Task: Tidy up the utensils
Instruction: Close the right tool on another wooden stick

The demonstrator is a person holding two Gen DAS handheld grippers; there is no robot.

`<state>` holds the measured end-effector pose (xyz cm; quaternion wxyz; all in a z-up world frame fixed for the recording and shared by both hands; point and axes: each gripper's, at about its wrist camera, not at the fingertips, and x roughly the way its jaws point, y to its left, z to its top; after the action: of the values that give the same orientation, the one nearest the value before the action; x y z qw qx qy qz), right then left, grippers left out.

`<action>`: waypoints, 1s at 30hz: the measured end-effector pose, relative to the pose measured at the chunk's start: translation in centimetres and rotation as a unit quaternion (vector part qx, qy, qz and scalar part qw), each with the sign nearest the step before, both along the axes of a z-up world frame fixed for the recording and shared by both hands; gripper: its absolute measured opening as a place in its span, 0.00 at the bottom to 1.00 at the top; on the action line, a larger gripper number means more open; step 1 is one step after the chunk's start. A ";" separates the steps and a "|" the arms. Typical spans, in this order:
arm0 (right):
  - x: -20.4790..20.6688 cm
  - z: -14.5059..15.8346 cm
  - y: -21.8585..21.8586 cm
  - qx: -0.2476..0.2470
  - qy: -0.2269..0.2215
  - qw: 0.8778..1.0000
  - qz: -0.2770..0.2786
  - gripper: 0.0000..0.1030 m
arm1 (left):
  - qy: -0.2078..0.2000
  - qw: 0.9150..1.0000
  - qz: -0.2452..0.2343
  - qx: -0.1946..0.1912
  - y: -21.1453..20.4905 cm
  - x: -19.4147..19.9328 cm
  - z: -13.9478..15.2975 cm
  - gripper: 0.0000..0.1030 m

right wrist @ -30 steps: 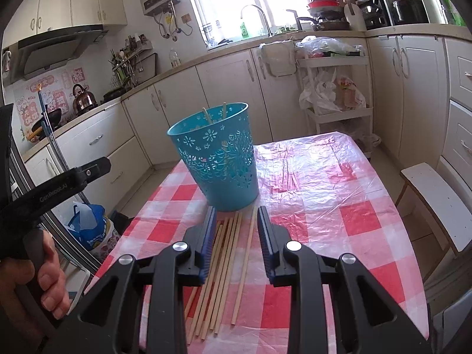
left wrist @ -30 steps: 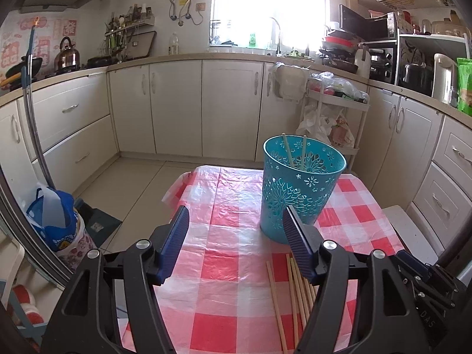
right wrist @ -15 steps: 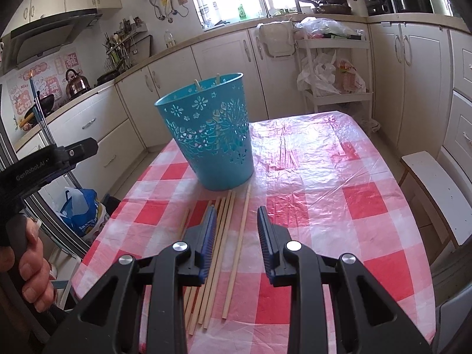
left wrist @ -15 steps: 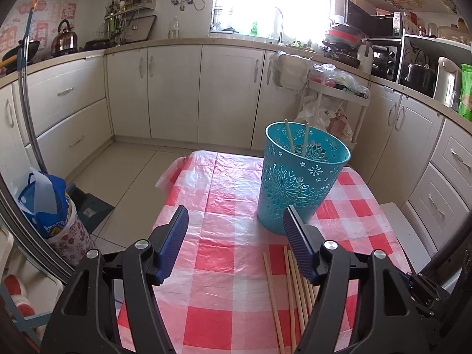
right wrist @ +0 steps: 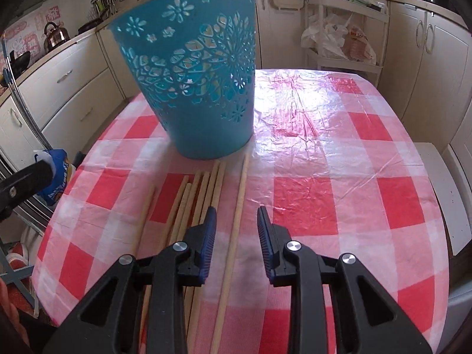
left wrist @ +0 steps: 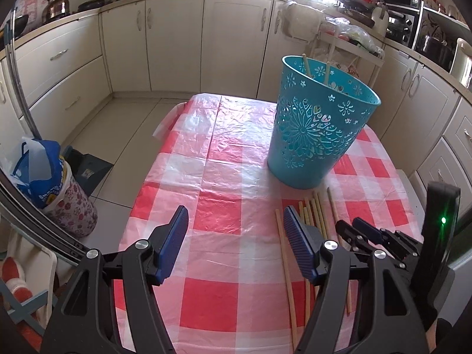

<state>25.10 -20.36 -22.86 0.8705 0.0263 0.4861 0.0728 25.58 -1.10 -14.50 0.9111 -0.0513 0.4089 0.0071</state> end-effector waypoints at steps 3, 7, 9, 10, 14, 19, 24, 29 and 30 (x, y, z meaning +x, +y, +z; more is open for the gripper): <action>1.0 -0.8 0.4 -0.019 0.005 1.000 0.006 0.23 | 0.013 1.000 -0.007 0.009 -0.4 0.4 -0.6 0.62; 1.2 -1.1 0.5 -0.042 0.007 0.999 0.020 0.09 | 0.031 0.999 -0.019 0.023 -1.3 1.2 -1.7 0.62; 0.9 -1.0 -0.2 -0.042 0.015 0.999 0.019 0.06 | 0.038 0.998 -0.028 0.029 -1.9 1.6 -2.3 0.62; 0.7 -1.0 -0.7 -0.038 0.019 0.999 0.014 0.06 | 0.041 0.998 -0.034 0.034 -2.3 1.8 -2.6 0.62; -0.3 -0.7 -3.1 -0.008 0.031 0.999 -0.005 0.06 | 0.056 0.996 -0.056 0.051 -4.2 2.7 -4.0 0.62; -1.6 -0.4 -4.5 0.032 0.038 0.999 -0.014 0.06 | 0.082 0.993 -0.061 0.067 -6.2 3.6 -6.2 0.61; -1.6 -0.3 -4.6 0.037 0.039 0.999 -0.010 0.06 | 0.097 0.990 -0.066 0.073 -7.2 3.8 -7.5 0.61; -1.4 -0.4 -3.9 0.014 0.031 0.999 -0.001 0.06 | 0.099 0.991 -0.061 0.067 -6.8 3.9 -7.9 0.61; -1.4 -0.4 -3.6 0.006 0.028 1.000 0.002 0.06 | 0.099 0.991 -0.061 0.067 -6.8 4.0 -7.8 0.61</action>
<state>23.71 -23.98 -23.27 0.8561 0.0324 0.5101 0.0767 29.57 -7.87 -22.34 0.8664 0.0355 0.4978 -0.0162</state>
